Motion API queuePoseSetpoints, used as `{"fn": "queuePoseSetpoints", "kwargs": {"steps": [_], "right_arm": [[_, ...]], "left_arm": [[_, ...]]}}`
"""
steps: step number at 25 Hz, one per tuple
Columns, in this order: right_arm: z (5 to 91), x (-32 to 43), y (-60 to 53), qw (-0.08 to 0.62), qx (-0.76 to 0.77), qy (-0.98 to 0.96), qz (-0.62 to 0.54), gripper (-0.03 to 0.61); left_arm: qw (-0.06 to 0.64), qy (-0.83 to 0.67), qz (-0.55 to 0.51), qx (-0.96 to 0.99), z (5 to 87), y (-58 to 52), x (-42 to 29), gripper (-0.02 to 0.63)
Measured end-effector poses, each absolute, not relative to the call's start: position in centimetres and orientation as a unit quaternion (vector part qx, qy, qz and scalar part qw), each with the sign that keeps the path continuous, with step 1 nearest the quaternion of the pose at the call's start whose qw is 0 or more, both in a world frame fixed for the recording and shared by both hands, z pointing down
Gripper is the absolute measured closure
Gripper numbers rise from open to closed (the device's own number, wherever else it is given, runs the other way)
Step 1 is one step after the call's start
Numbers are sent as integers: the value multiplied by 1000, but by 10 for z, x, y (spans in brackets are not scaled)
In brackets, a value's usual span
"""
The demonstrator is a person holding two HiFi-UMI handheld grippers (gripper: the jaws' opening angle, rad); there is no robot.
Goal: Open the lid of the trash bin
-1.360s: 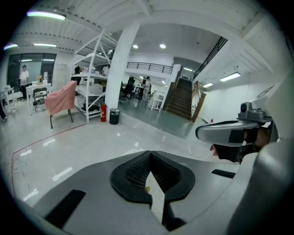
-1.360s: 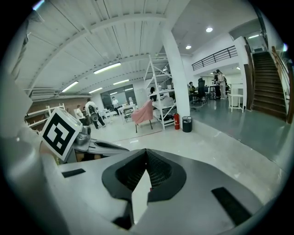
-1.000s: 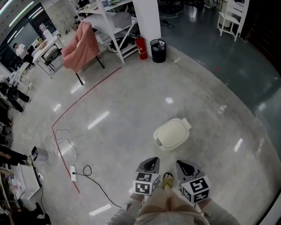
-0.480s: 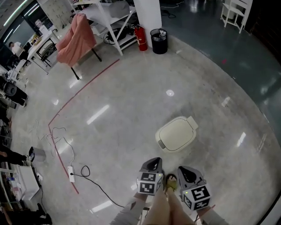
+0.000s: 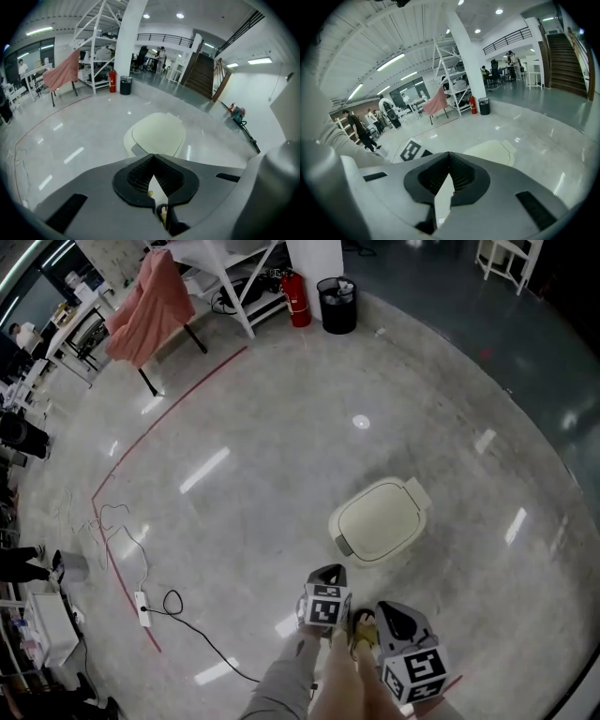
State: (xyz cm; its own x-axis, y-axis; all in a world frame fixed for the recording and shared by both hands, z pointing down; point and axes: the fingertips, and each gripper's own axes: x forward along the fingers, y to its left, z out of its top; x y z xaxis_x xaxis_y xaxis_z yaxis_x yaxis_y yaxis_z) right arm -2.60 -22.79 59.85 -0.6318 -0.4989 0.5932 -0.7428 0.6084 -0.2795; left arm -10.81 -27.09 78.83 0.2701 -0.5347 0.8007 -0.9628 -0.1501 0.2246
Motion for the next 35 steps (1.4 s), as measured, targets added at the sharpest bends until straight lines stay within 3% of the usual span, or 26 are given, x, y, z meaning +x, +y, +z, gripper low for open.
{"fn": "queuePoseSetpoints", "kwargs": {"steps": [16, 35], "right_arm": [[635, -29, -221, 247, 349, -859, 281, 578], [650, -17, -228, 253, 353, -850, 299, 578]], "left_arm": [[388, -507, 348, 686, 878, -297, -104, 611], [409, -506, 353, 672, 895, -298, -104, 611]]}}
